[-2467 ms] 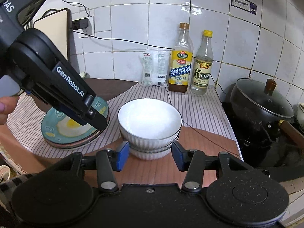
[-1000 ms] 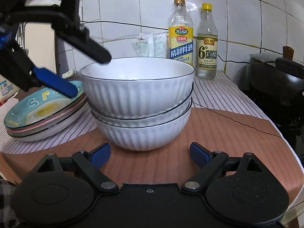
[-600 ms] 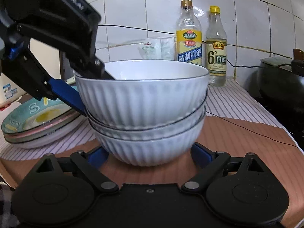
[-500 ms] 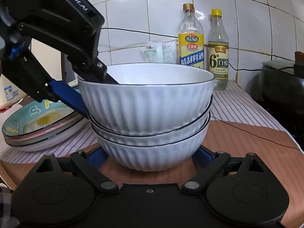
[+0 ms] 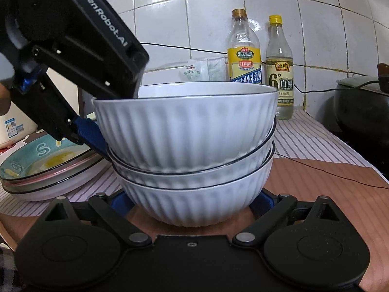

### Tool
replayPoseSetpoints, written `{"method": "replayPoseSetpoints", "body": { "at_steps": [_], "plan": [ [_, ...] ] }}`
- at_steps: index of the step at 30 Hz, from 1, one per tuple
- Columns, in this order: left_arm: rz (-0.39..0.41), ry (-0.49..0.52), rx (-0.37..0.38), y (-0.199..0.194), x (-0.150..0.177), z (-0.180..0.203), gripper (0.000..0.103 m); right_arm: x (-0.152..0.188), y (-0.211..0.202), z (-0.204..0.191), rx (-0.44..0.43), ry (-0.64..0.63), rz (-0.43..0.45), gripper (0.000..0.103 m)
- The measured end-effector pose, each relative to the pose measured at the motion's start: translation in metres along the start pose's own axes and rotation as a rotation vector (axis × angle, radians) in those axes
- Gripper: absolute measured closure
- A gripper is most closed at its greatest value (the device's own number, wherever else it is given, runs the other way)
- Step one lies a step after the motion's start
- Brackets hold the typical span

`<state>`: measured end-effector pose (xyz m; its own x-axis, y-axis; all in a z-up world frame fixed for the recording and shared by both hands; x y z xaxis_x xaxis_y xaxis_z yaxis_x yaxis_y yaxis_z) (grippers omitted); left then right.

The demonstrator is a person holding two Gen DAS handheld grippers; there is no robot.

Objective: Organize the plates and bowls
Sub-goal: 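Lift the bowl stack with both grippers and carry it over the plate stack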

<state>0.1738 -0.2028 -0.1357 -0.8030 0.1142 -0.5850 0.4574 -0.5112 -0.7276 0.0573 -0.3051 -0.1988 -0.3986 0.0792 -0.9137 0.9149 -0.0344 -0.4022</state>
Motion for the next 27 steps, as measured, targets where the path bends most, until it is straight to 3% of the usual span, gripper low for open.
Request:
{"method": "replayPoseSetpoints", "body": {
  "at_steps": [5,9,15,27],
  "plan": [
    [0.003,-0.023,0.006,0.003,-0.002,-0.002,0.068,0.0,-0.001,0.001,-0.004,0.006,0.002,0.004],
    [0.017,0.032,0.008,0.0,0.001,0.003,0.068,-0.003,0.0,0.001,0.001,0.013,-0.013,0.004],
    [0.035,0.063,-0.003,-0.002,0.002,0.006,0.069,-0.01,0.003,0.0,0.0,0.008,-0.061,0.004],
    [0.054,0.107,-0.001,-0.003,0.002,0.01,0.069,-0.009,0.012,-0.002,0.042,-0.011,-0.076,0.002]
  ]
}}
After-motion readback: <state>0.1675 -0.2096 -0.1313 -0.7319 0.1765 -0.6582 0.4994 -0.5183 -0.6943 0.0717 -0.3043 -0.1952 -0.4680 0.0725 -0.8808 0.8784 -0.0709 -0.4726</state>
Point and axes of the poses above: each gripper's, at about its wrist camera, not at the fingertips, and y roughly the way its jaws point, z to its right, x to its underside, the point moved 2 cm from there along y, roughly the way its jaws point, and after that the axes turned 8 degrees about z, right-handed, at the moved point
